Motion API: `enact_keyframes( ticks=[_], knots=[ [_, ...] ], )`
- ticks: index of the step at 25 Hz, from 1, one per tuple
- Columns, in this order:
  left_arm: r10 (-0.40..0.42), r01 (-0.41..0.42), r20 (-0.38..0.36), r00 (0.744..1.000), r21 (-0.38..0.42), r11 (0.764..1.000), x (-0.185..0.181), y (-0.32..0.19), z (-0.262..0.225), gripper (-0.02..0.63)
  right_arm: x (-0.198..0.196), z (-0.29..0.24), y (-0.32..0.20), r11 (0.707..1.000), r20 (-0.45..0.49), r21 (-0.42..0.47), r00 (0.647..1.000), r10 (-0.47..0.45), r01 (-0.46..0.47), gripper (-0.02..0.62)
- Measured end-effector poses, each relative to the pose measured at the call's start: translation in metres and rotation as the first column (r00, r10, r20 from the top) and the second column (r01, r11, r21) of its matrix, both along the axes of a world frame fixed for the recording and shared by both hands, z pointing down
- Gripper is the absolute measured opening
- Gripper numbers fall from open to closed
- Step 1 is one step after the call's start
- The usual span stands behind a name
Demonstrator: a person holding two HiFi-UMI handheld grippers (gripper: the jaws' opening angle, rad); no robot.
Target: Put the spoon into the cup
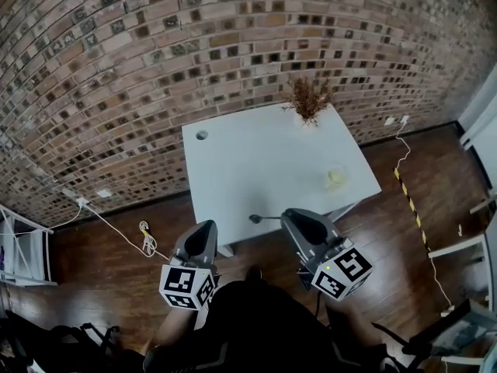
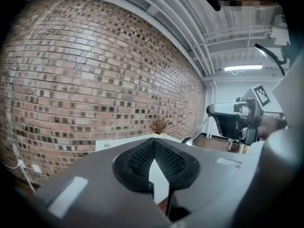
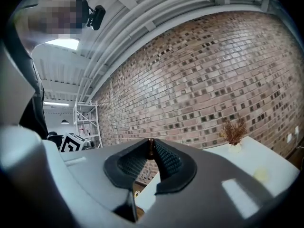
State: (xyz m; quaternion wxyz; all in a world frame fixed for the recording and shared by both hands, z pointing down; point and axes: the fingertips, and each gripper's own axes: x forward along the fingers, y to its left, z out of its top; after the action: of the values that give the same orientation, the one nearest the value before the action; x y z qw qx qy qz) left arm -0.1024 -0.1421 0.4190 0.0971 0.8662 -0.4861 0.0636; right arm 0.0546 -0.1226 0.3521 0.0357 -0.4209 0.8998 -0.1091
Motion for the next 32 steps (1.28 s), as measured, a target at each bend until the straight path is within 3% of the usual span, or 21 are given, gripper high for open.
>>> enact_keyframes(
  ticks=[11,16,21,32],
  knots=[
    [0.077,-0.079,-0.041,0.996,-0.034,0.996,0.035,-0.081,0.016,-0.006,0.022,-0.002,-0.082,0.997,-0.037,-0.04,0.997,0.072,-0.073,0.046],
    [0.094,-0.096,-0.041,0.995,-0.043,0.994,0.058,-0.099,0.021,-0.006,0.052,0.006,-0.102,0.993,-0.028,-0.053,0.994,0.103,-0.105,0.046],
    [0.057,-0.057,-0.014,0.998,-0.05,0.997,0.083,-0.115,0.024,-0.006,0.085,0.014,-0.123,0.995,0.024,-0.056,0.996,0.081,-0.08,0.046],
    [-0.057,0.058,0.048,0.997,-0.024,0.998,0.181,-0.149,0.009,-0.006,0.193,0.013,-0.177,0.998,0.056,-0.061,0.998,-0.021,0.025,0.046]
  ],
)
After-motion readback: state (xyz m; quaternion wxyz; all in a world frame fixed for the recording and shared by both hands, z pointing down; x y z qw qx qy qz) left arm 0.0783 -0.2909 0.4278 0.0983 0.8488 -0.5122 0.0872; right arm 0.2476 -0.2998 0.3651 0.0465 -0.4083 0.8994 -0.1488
